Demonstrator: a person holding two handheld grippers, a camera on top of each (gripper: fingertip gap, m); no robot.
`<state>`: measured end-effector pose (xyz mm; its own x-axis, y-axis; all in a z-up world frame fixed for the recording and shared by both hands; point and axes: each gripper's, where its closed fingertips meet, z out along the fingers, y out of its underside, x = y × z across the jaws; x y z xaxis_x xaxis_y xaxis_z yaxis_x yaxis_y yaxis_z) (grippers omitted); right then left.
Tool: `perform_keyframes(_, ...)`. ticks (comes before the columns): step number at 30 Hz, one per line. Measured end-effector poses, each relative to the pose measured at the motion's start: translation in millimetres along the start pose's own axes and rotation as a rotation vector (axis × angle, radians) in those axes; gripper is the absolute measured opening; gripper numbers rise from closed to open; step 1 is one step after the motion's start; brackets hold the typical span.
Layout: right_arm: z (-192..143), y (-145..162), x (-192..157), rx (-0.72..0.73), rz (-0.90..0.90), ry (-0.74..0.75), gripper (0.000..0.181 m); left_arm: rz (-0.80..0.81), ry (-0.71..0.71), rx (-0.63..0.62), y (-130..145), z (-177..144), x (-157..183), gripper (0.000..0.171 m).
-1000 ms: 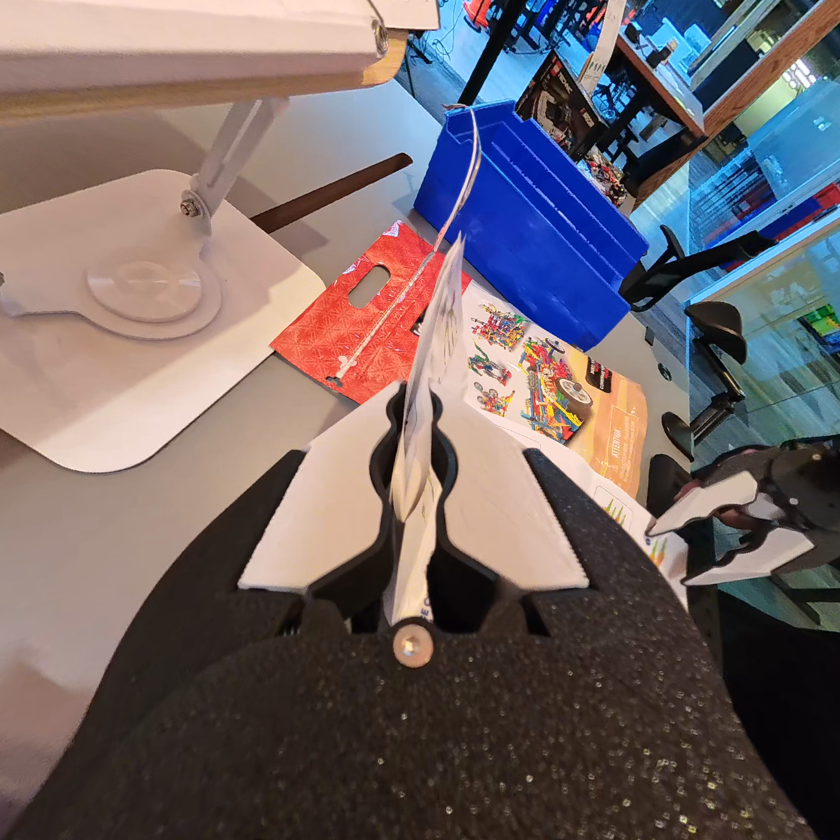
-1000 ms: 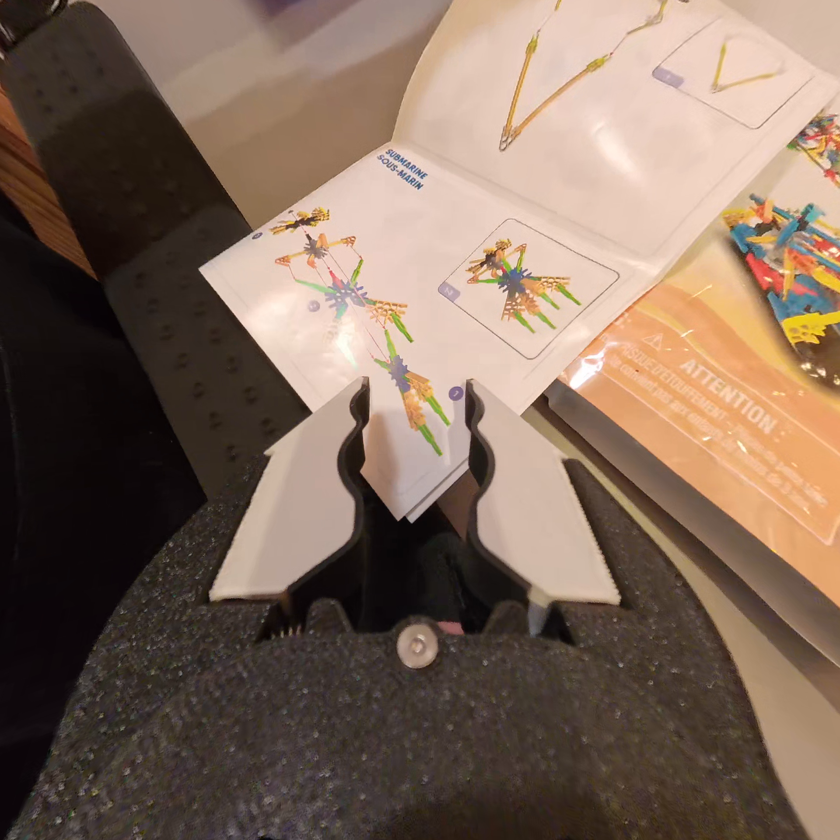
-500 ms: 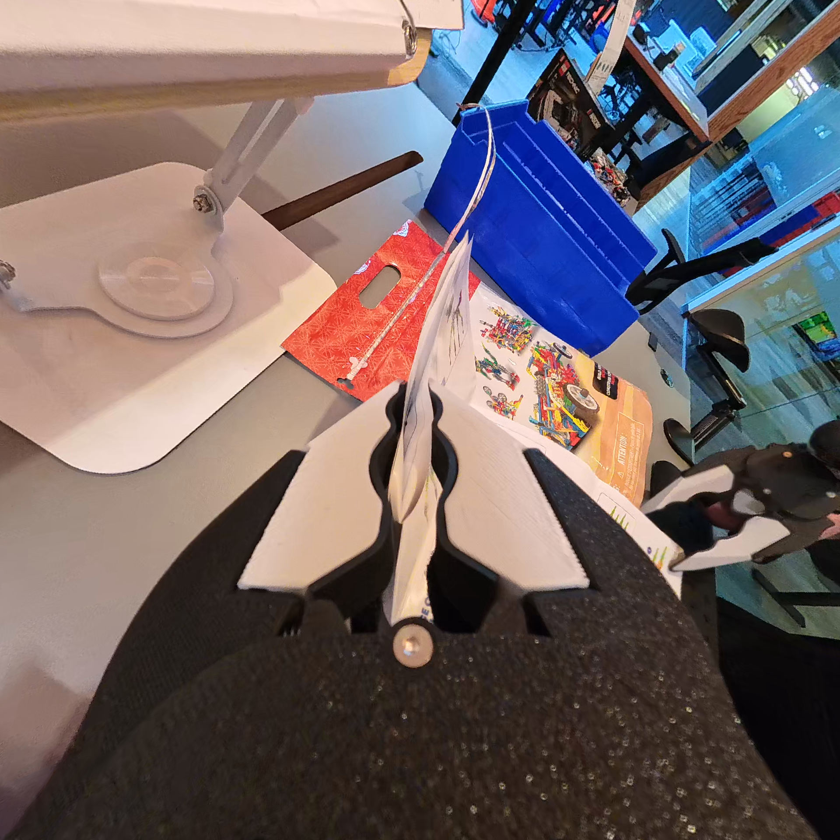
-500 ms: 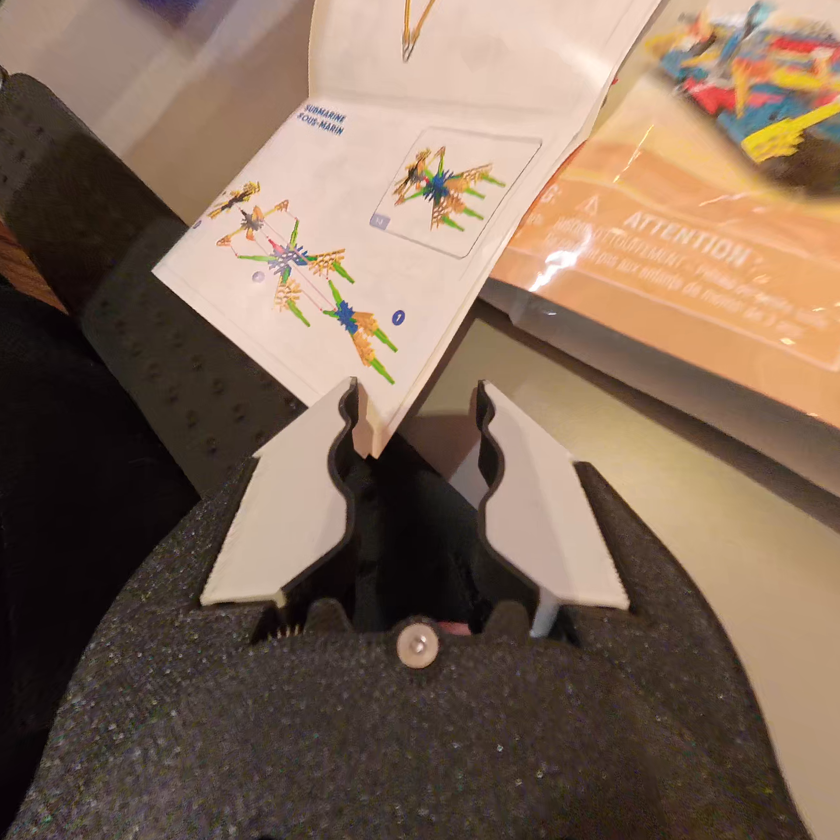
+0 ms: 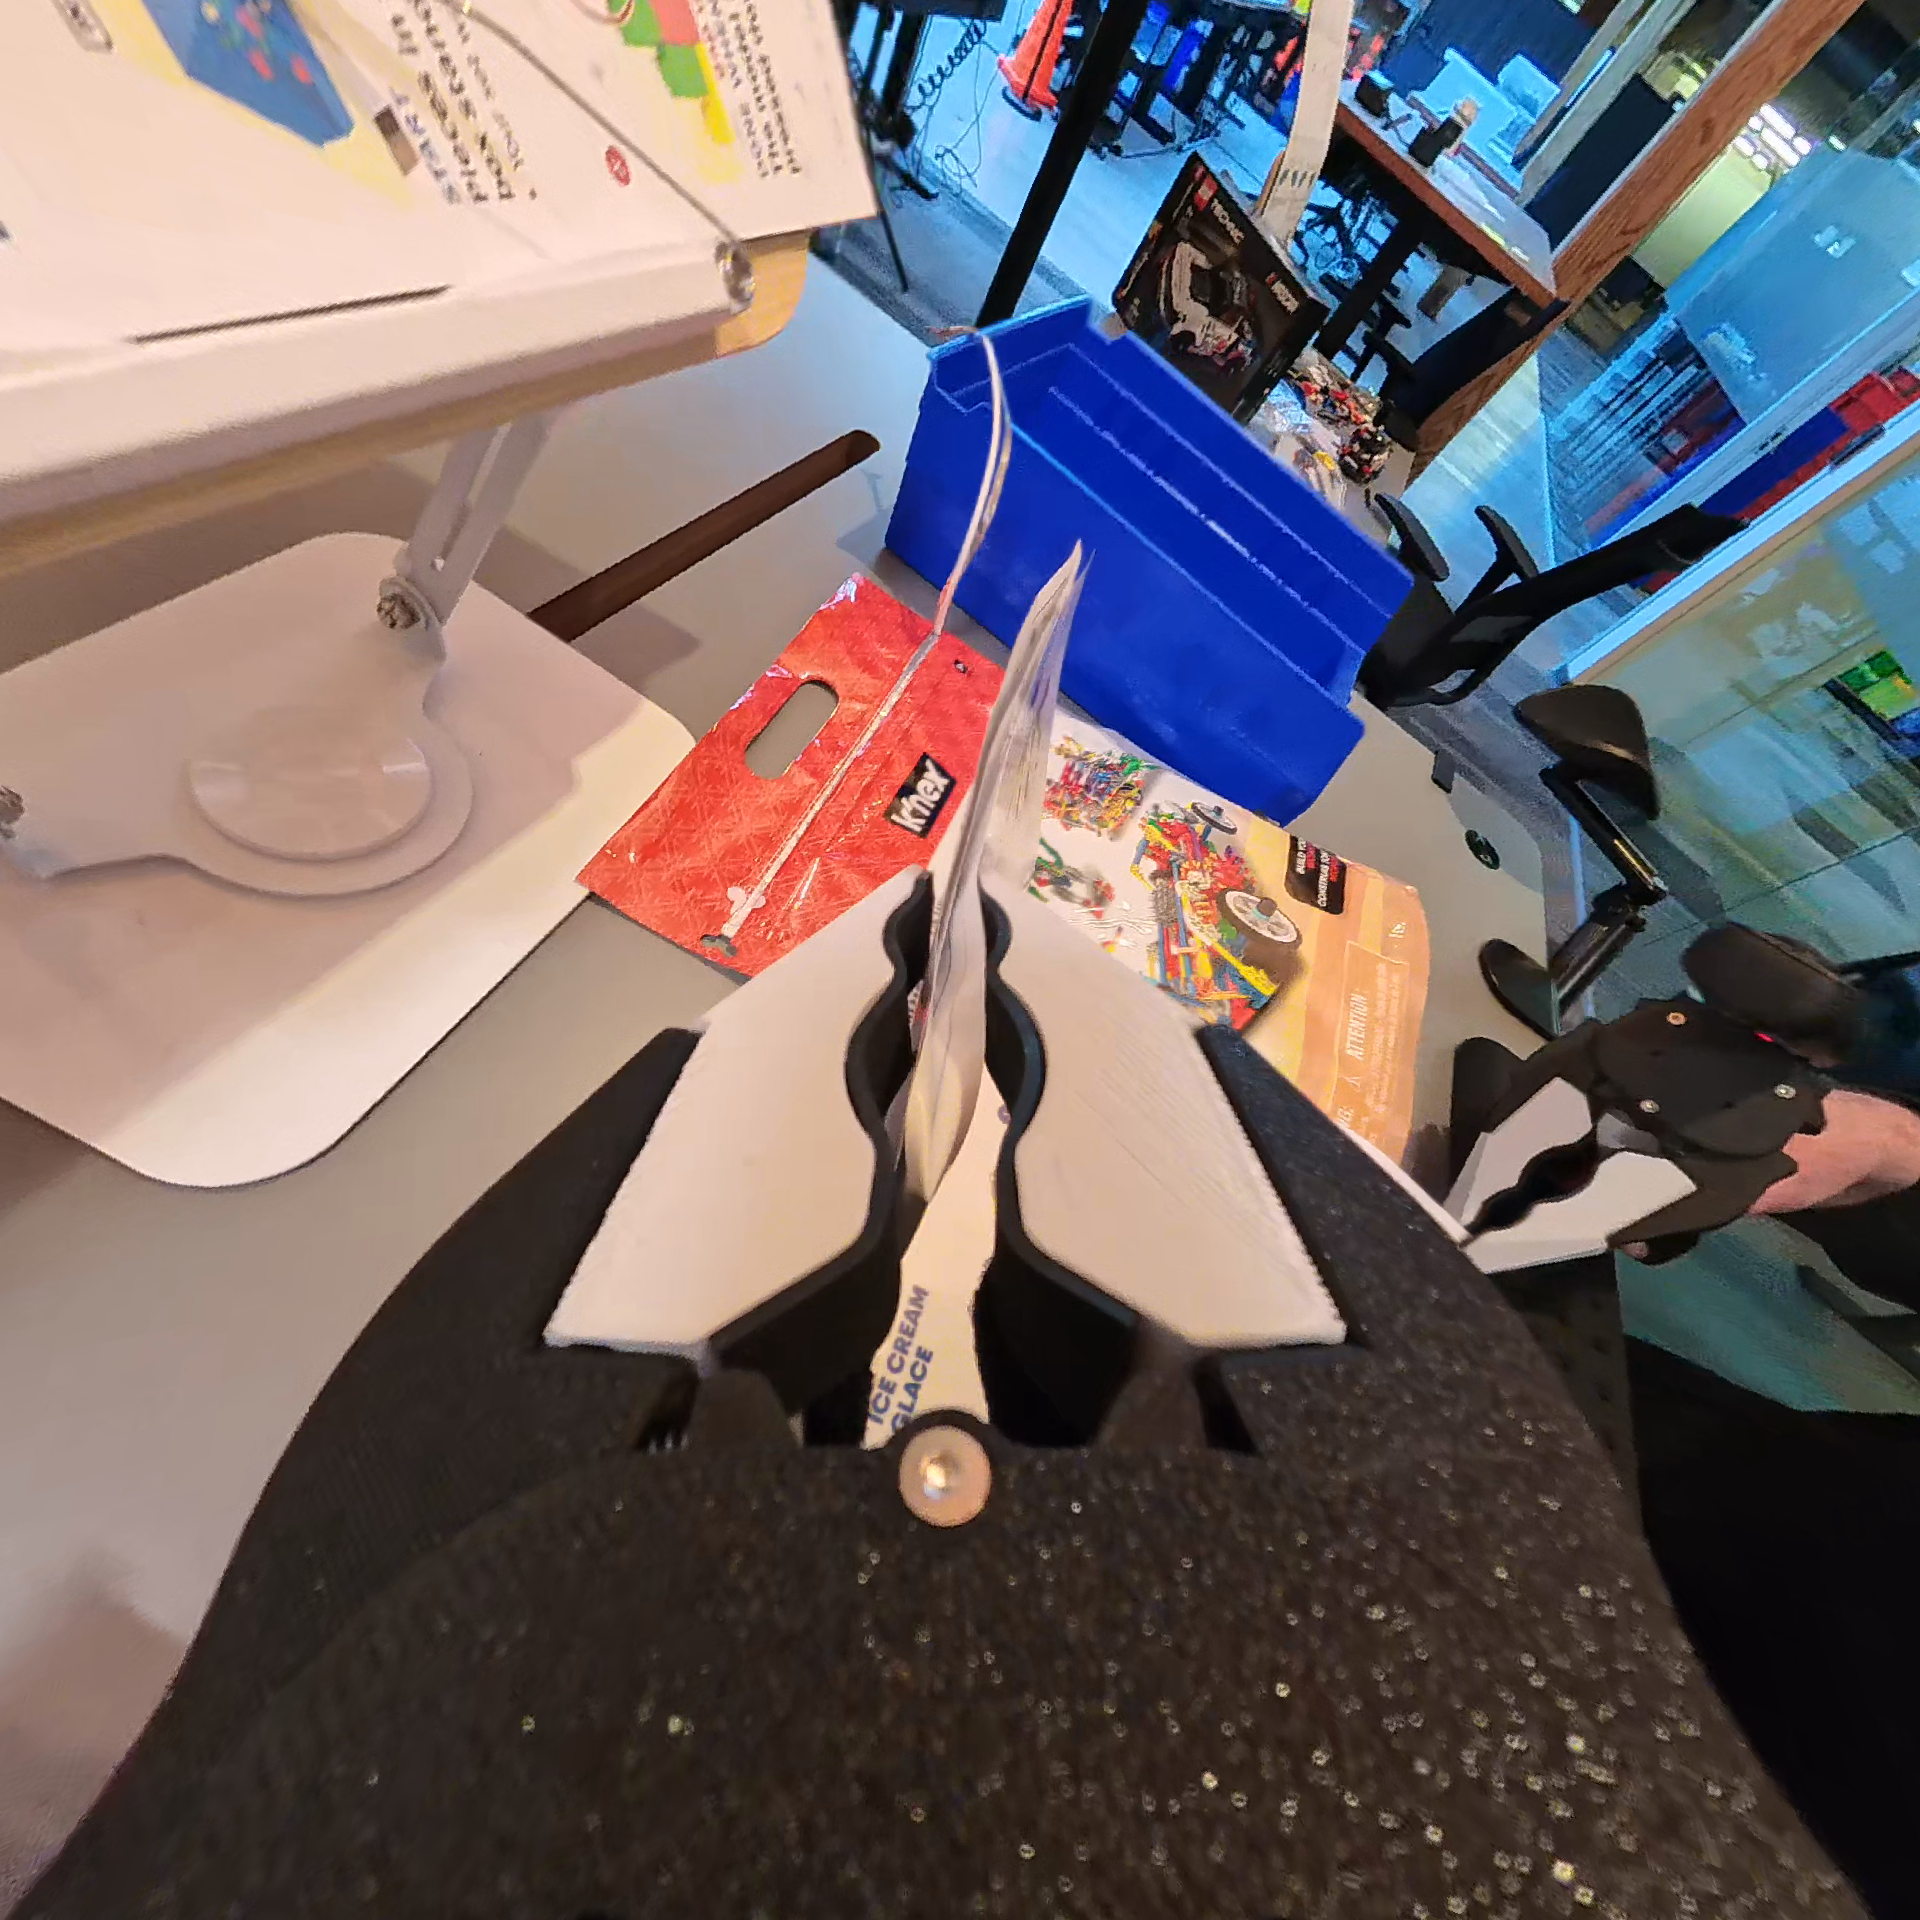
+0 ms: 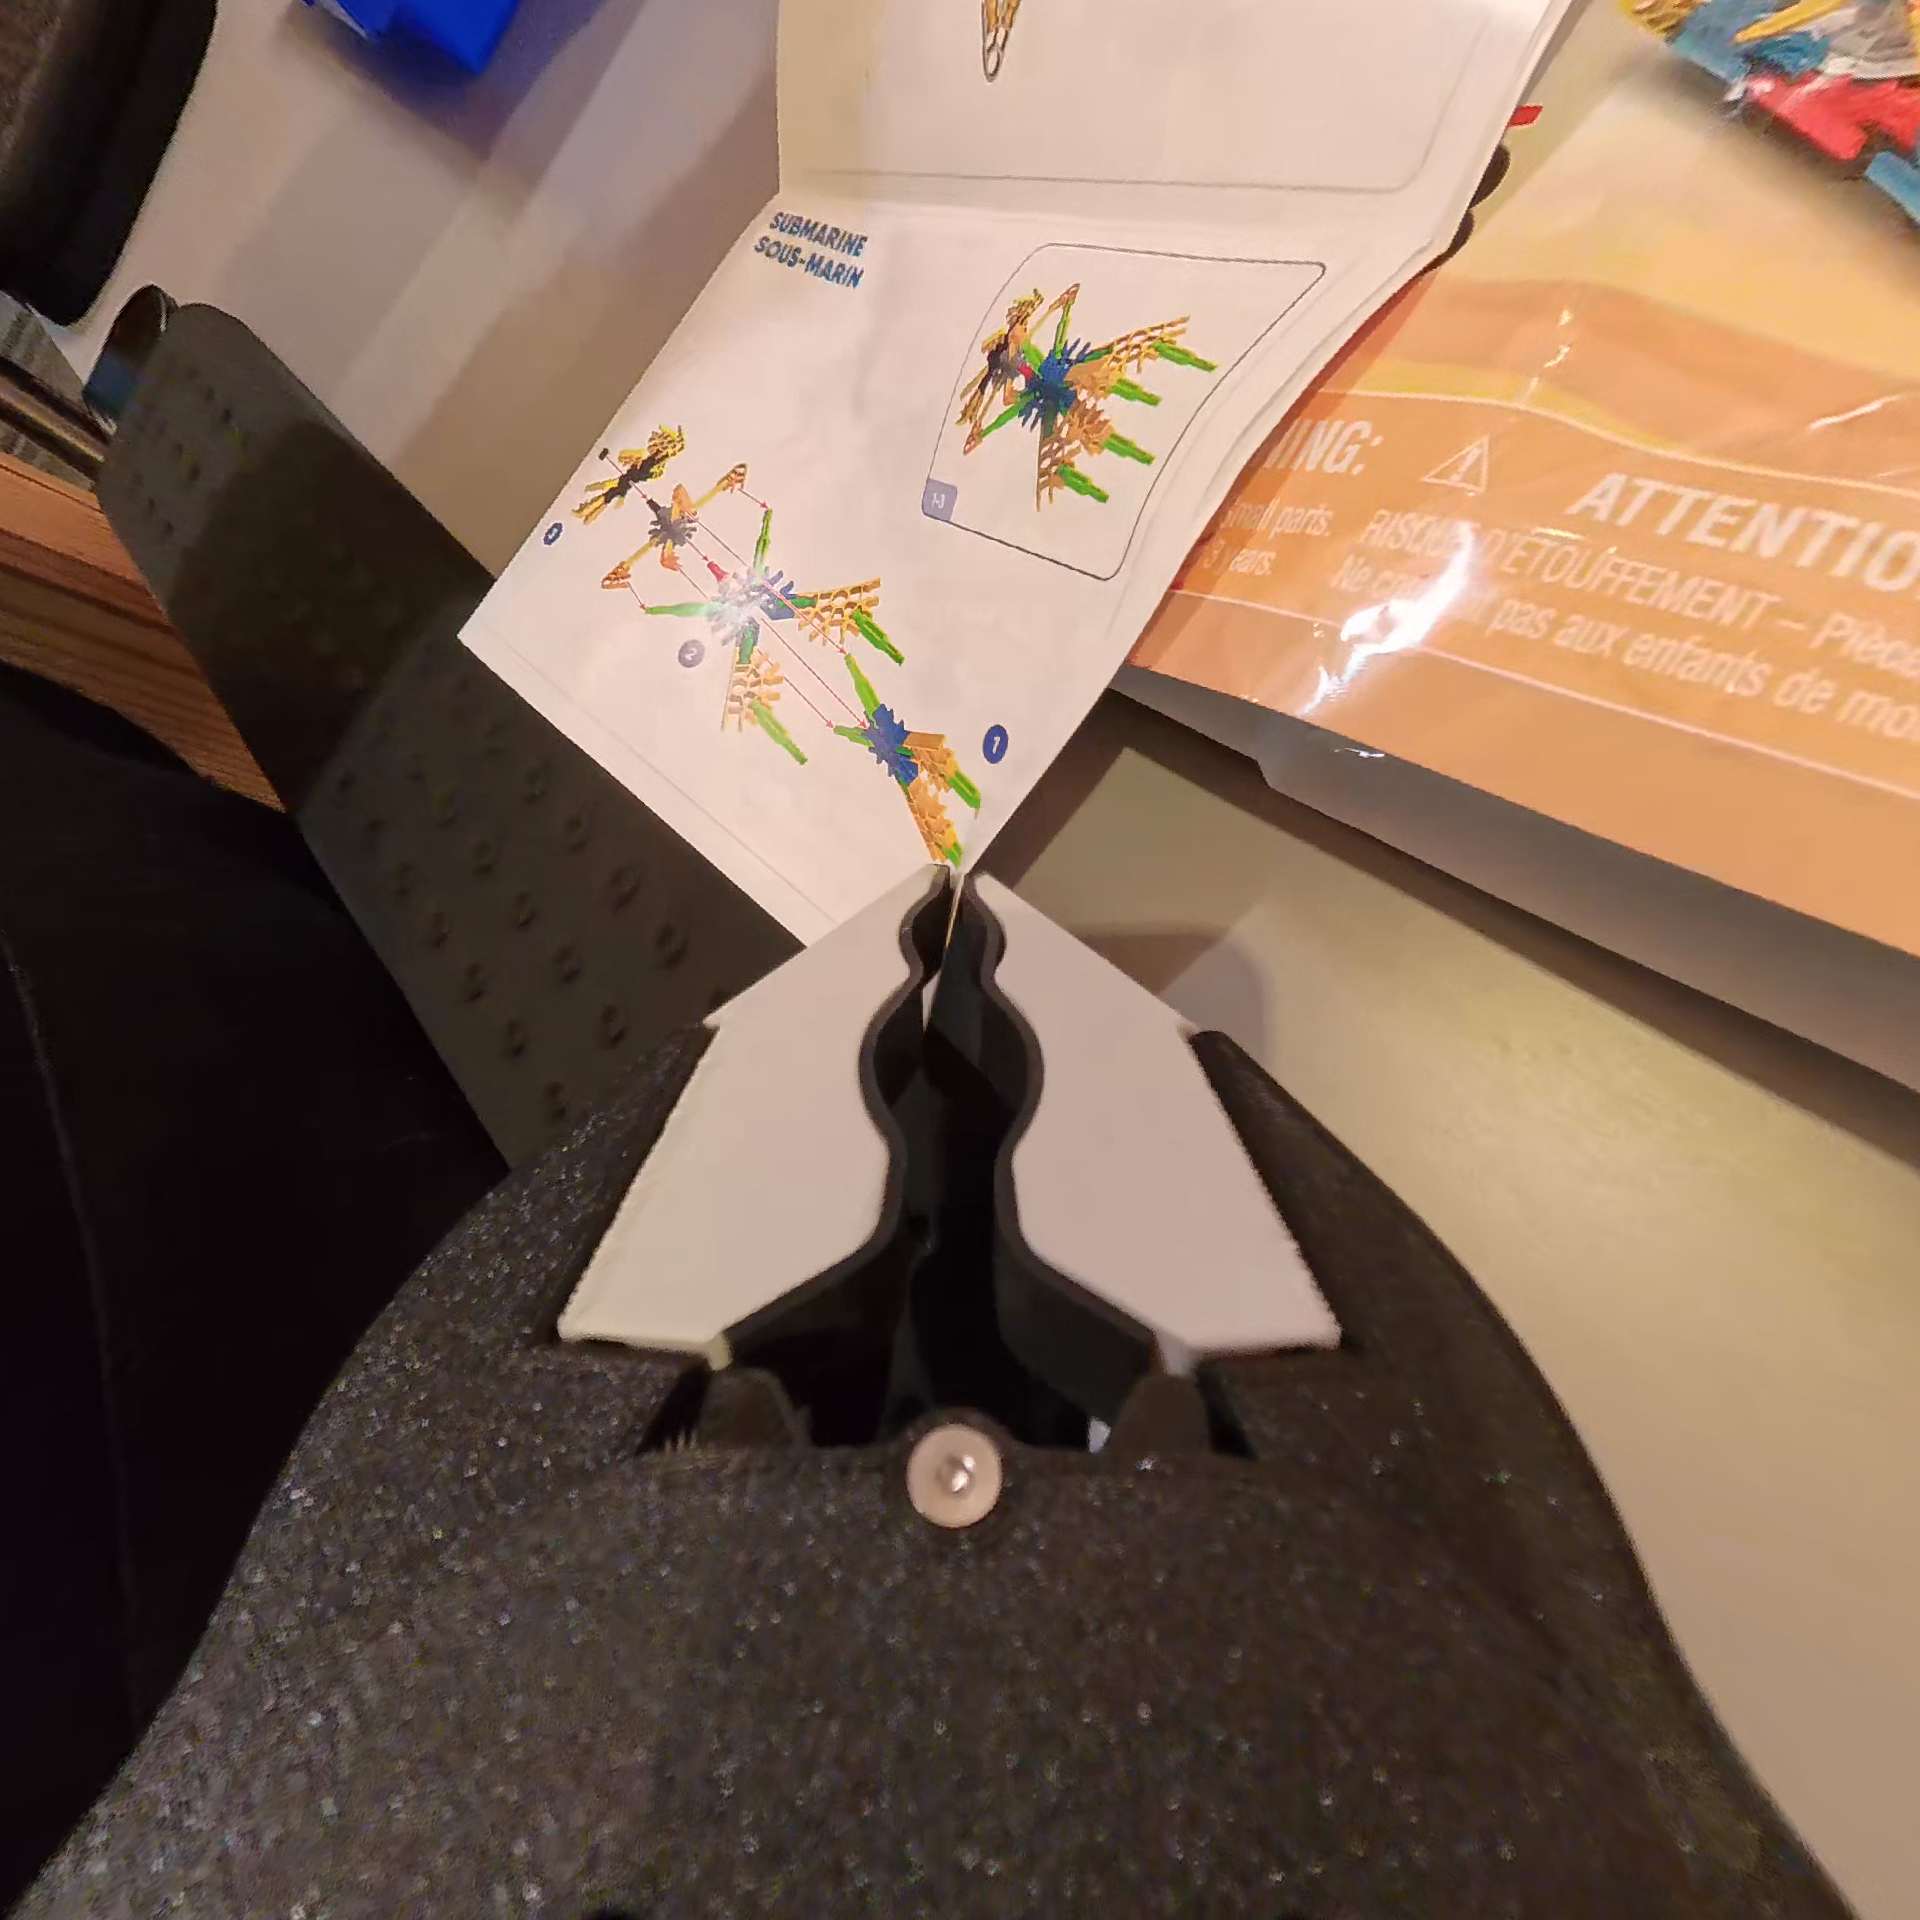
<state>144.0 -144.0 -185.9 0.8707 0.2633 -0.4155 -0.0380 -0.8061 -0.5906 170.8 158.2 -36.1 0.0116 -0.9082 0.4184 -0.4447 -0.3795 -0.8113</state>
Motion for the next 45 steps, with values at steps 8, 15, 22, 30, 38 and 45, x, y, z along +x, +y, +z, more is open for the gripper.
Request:
perform_keyframes(8, 2.0, -1.0, 0.9, -0.003, 0.009, -0.009, 0.000, 0.137, -0.012, -0.026, 17.4, -22.9, 42.7, 0.002)
perform_keyframes(15, 2.8, -1.6, 0.1, -0.007, 0.010, -0.022, 0.000, 0.182, -0.074, -0.100, 47.7, -28.6, 46.2, 0.005)
perform_keyframes(22, 4.1, -6.0, -12.4, 0.002, 0.008, -0.066, 0.000, 0.201, -0.129, -0.051, 30.8, -42.2, 38.1, 0.002)
perform_keyframes(30, 29.2, -23.3, -47.0, 0.011, -0.045, -0.120, 0.000, 0.297, -0.181, -0.039, 2.5, -67.4, 45.6, 0.000)
perform_keyframes(38, 45.9, -26.6, -61.2, -0.020, -0.093, -0.136, 0.000, 0.338, -0.207, -0.046, 0.5, -76.7, 53.4, 0.001)
perform_keyframes(45, 45.2, -25.2, -58.8, -0.020, -0.073, -0.143, 0.000, 0.322, -0.112, -0.196, 49.2, -73.0, 73.1, 0.006)
